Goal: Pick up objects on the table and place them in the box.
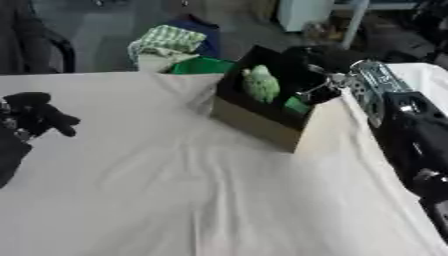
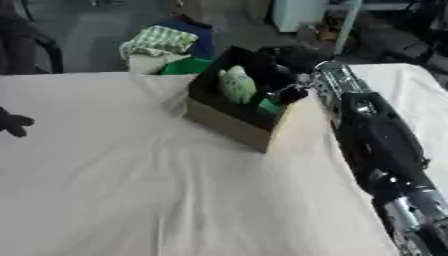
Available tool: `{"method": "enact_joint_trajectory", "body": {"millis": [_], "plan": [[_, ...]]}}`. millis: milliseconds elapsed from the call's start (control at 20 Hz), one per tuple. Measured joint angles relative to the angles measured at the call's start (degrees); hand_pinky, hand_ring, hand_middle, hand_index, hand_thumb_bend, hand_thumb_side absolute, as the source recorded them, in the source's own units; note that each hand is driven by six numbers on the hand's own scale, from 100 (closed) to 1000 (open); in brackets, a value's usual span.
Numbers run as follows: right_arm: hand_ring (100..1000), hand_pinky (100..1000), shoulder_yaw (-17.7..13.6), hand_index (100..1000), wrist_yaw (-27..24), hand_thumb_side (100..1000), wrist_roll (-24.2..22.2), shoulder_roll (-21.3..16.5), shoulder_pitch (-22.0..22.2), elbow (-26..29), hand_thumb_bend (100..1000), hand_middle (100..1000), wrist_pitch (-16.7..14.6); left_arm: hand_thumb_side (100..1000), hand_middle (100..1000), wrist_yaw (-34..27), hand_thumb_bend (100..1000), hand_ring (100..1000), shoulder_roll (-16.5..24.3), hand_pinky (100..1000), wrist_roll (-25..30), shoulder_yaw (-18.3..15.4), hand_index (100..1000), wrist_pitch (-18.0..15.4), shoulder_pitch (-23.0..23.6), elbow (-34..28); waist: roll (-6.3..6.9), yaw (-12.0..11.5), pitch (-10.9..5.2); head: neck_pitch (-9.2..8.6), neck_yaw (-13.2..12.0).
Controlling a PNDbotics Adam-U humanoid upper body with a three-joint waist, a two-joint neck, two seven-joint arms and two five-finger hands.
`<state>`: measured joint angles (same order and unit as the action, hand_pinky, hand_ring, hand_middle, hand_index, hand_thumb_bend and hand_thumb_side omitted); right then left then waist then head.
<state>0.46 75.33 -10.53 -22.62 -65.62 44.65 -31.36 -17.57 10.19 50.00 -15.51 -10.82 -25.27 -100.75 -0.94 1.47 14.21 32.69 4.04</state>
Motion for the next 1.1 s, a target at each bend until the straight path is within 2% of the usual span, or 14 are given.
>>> {"method": "enact_joint_trajectory", "body": {"millis": [200, 250, 400, 600, 650, 750, 850, 1000, 1100], "plan": [[827, 861, 1.41, 988, -8.99, 140, 1.61, -2.65, 2.31, 8.0, 100, 911, -2.49, 744, 640, 0.25, 100, 634, 0.04, 812, -0.12, -0.3, 861, -0.13, 0.07, 0.02, 0.51, 1.25, 0.02, 0.01, -1.11], [816, 858, 1.9, 985, -12.39, 111, 2.07, -3.53, 3.22, 10.64, 100, 901, -3.04, 745, 642, 0.29, 100, 634, 0.05, 812, -0.17, -0.35, 860, -0.19, 0.07, 0.04, 0.65, 1.61, 0.09, 0.01, -1.47], [798, 854, 3.34, 978, -24.05, 100, 2.77, -6.46, 6.72, 19.97, 100, 883, -3.75, 746, 646, 0.43, 100, 638, 0.43, 812, -0.24, -0.59, 859, -0.33, 0.08, 0.36, 1.15, 2.84, 0.36, 0.01, -2.89], [749, 834, 3.56, 962, -40.78, 112, 2.79, -9.81, 14.5, 34.74, 100, 837, -2.08, 747, 662, 0.44, 100, 653, 0.53, 812, -0.58, -0.7, 857, -0.74, 0.0, 0.78, 2.39, 5.11, 0.82, 0.0, -5.0], [728, 828, 3.08, 958, -44.76, 304, 2.78, -10.08, 16.52, 38.4, 100, 819, -1.03, 745, 665, 0.44, 100, 656, 0.53, 810, -0.7, -0.76, 854, -0.86, -0.04, 0.92, 2.68, 5.67, 0.93, -0.01, -5.49], [713, 825, 1.94, 956, -52.31, 420, 3.0, -9.85, 20.37, 44.79, 100, 804, 1.23, 745, 667, 0.44, 100, 658, 0.53, 809, -0.97, -0.93, 851, -1.13, -0.08, 1.19, 3.19, 6.82, 1.09, -0.01, -6.53], [695, 819, 0.49, 949, -59.64, 495, 3.39, -8.62, 24.46, 50.47, 100, 781, 3.41, 744, 672, 0.43, 100, 662, 0.54, 808, -1.28, -0.96, 847, -1.42, -0.12, 1.52, 3.91, 8.35, 1.28, 0.02, -7.65], [673, 812, -1.49, 925, -68.2, 518, 4.16, -5.85, 30.45, 57.26, 100, 753, 6.29, 739, 672, 0.34, 100, 663, 0.53, 806, -1.71, -0.94, 841, -1.85, -0.44, 1.89, 5.01, 9.93, 1.33, 0.83, -9.04], [665, 811, -2.13, 920, -71.56, 527, 4.41, -3.85, 34.53, 60.59, 100, 748, 7.64, 738, 672, 0.14, 100, 663, 0.53, 805, -1.98, -0.93, 838, -2.13, -0.46, 2.16, 5.2, 10.59, 1.46, 1.64, -9.73]]}}
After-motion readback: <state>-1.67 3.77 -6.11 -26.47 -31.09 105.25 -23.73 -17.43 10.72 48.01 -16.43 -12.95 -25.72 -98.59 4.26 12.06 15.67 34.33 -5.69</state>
